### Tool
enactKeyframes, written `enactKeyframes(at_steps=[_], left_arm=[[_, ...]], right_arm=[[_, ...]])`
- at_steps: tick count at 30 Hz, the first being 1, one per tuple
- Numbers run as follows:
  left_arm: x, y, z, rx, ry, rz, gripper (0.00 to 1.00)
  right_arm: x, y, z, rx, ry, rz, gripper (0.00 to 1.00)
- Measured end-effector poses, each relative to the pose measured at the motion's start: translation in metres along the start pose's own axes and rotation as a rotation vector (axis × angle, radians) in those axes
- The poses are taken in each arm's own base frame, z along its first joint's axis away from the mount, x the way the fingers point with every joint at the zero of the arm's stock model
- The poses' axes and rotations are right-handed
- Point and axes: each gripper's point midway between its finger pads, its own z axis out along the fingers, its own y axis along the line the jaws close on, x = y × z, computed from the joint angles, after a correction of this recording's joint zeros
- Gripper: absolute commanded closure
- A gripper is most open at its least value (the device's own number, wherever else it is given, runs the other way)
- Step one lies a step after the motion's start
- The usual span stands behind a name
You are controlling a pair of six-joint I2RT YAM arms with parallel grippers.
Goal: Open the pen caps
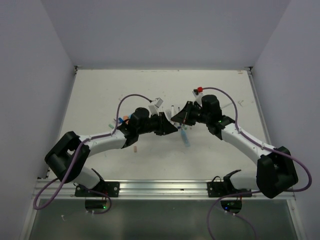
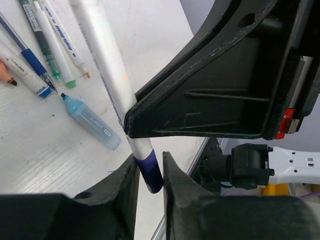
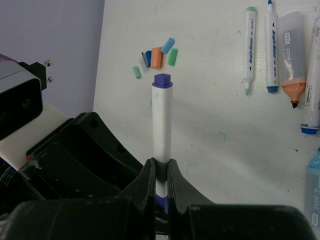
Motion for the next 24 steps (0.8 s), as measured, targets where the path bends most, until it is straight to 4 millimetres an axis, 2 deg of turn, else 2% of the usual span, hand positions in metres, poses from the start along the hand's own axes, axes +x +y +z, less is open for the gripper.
enactKeyframes(at_steps=[1,2,5,7,9,13,14,16,17,18,24], left_arm=[[0.000,0.000,0.000,-0.001,0.000,-0.003,0.86],[0.001,0.001,0.000,-0.006,0.002,-0.009,1.00],[-0.001,0.007,0.001,-0.024,-0.002,-0.025,1.00],[0.000,0.009,0.001,-0.034,0.004,-0.029,1.00],[0.002,0.012,0.002,-0.047,0.013,-0.034,1.00],[0.008,0.018,0.003,-0.069,0.036,-0.035,1.00],[0.008,0.018,0.003,-0.072,0.039,-0.030,1.00],[0.009,0.019,0.003,-0.077,0.046,-0.022,1.00],[0.010,0.021,0.002,-0.086,0.053,-0.023,1.00],[0.012,0.022,0.002,-0.093,0.059,-0.019,1.00],[0.011,0.040,-0.001,-0.196,0.066,0.002,1.00]], right_arm=[[0.000,0.000,0.000,0.000,-0.001,-0.001,1.00],[-0.001,0.000,0.000,-0.001,-0.003,-0.002,1.00],[-0.004,-0.001,0.001,0.000,-0.014,-0.008,1.00],[-0.003,-0.003,0.003,0.004,-0.008,-0.005,0.85],[-0.001,-0.006,0.006,0.007,0.002,-0.004,0.77],[0.007,-0.013,0.014,0.014,0.040,0.006,0.73],[0.012,-0.014,0.017,0.013,0.057,0.008,0.74],[0.018,-0.015,0.022,0.009,0.082,0.009,0.82],[0.020,-0.014,0.024,0.006,0.090,0.007,0.88],[0.022,-0.014,0.027,0.007,0.097,0.003,1.00],[0.024,-0.020,0.041,0.072,0.090,-0.020,1.00]])
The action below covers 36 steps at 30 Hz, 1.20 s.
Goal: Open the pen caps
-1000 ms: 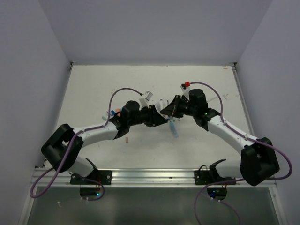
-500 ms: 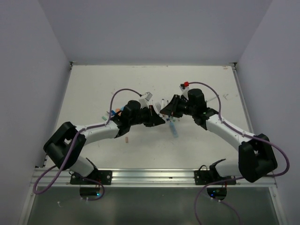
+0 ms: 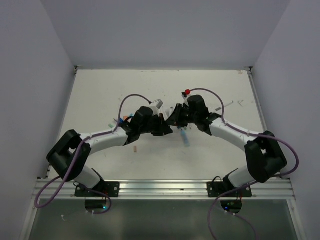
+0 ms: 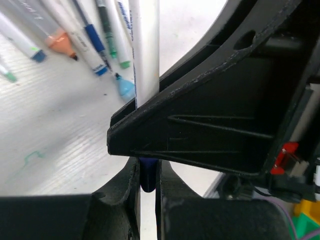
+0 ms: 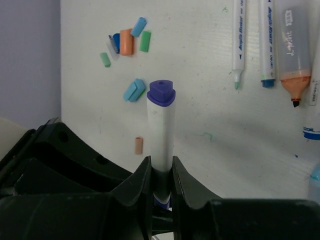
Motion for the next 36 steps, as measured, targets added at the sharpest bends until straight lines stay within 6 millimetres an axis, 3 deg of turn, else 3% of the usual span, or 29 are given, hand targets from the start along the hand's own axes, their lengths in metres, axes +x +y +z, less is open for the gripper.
enactKeyframes(at_steps=[6,13,18,22,24,27,31,36], left_arm=[[-0.016,0.012,-0.010,-0.241,-0.128,0.093,1.00],[-0.029,0.021,-0.037,-0.416,-0.305,0.154,1.00],[-0.019,0.033,-0.051,-0.405,-0.327,0.194,1.00],[-0.007,0.030,-0.071,-0.302,-0.339,0.211,1.00],[0.005,0.023,-0.081,-0.224,-0.309,0.232,1.00],[0.013,0.000,-0.097,-0.084,-0.308,0.260,1.00],[0.004,-0.020,-0.108,-0.006,-0.347,0.273,1.00],[-0.006,0.019,-0.102,-0.281,-0.312,0.228,1.00]], right_arm=[[-0.016,0.013,0.010,0.228,-0.065,-0.110,1.00],[-0.019,0.037,0.018,0.298,-0.021,-0.149,1.00],[-0.003,0.047,0.033,0.217,0.066,-0.148,1.00],[0.015,0.063,0.035,0.064,0.166,-0.138,1.00],[0.001,0.067,0.039,0.000,0.120,-0.166,1.00],[-0.026,0.047,0.039,-0.039,0.052,-0.148,1.00],[-0.046,0.017,0.034,-0.030,0.001,-0.107,1.00],[-0.045,-0.004,0.026,0.106,-0.004,-0.133,1.00]])
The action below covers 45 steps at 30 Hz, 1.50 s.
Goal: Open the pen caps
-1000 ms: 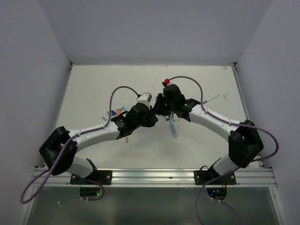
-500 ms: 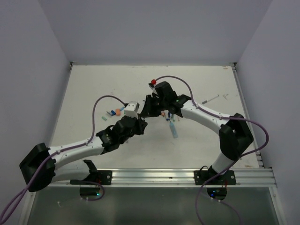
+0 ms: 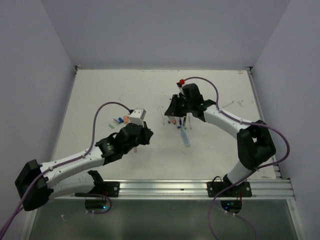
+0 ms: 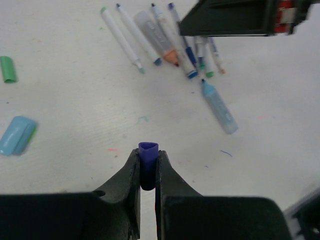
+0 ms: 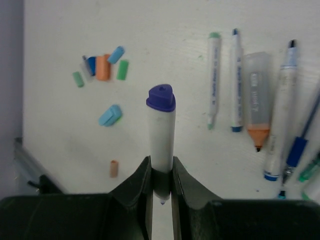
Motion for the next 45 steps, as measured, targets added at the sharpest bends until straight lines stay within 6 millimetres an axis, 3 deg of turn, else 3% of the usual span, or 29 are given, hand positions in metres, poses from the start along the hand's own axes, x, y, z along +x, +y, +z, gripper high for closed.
enactKeyframes(at_steps=[4,7,10,15,21,29,45], left_arm=[[0.022,0.036,0.022,-0.236,0.107,0.050,1.00],[0.048,0.058,0.025,-0.336,0.197,0.087,1.00],[0.062,0.069,0.026,-0.382,0.242,0.102,1.00],[0.075,0.088,0.029,-0.462,0.291,0.112,1.00],[0.074,0.107,0.027,-0.540,0.294,0.115,1.00],[0.082,0.127,0.027,-0.618,0.326,0.120,0.85],[0.079,0.139,0.028,-0.655,0.324,0.094,0.63]], right_arm=[[-0.009,-0.035,-0.016,0.236,-0.005,-0.048,1.00],[-0.017,-0.066,-0.031,0.388,-0.021,-0.078,1.00],[-0.014,-0.099,-0.048,0.523,0.004,-0.093,1.00],[-0.013,-0.136,-0.065,0.654,0.034,-0.104,1.00],[0.005,-0.169,-0.057,0.715,0.121,-0.096,1.00],[0.026,-0.193,-0.049,0.747,0.202,-0.070,0.99],[0.034,-0.197,-0.034,0.698,0.243,-0.053,0.72]])
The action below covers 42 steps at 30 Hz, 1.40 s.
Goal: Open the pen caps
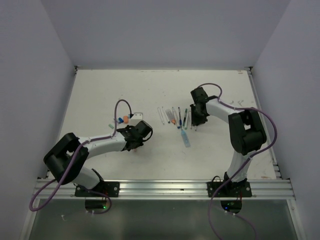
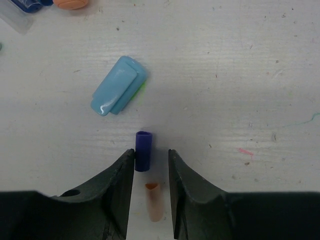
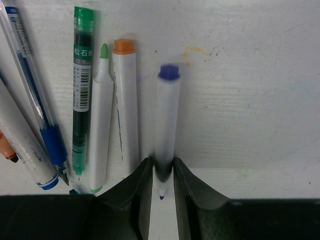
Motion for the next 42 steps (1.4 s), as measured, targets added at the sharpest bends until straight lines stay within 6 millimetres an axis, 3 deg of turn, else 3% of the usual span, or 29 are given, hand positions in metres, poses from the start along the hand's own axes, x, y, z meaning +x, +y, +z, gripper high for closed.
enactKeyframes(at_steps=[9,13,18,24,27,35,42], left_arm=[[-0.002,0.001,-0.001,0.000,-0.004,-0.004,0.61],[-0.012,-0.002,-0.008,0.020,-0.030,-0.020,0.60],[-0.039,-0.006,-0.030,0.088,-0.112,-0.057,0.58],[-0.061,-0.012,-0.050,0.163,-0.190,-0.092,0.57],[-0.061,-0.017,-0.050,0.195,-0.188,-0.087,0.55],[-0.042,-0.024,-0.045,0.251,-0.143,-0.063,0.46],[-0.048,-0.033,-0.052,0.316,-0.170,-0.059,0.38]], right_arm=[[-0.002,0.001,-0.001,0.000,-0.011,0.003,0.63],[-0.011,-0.005,-0.009,0.022,-0.046,0.026,0.60],[-0.042,-0.031,-0.027,0.071,-0.143,0.151,0.53],[-0.067,-0.074,-0.031,0.138,-0.201,0.363,0.45],[-0.078,-0.090,-0.027,0.165,-0.215,0.459,0.40],[-0.093,-0.112,-0.006,0.216,-0.218,0.598,0.39],[-0.108,-0.141,0.000,0.275,-0.247,0.695,0.39]])
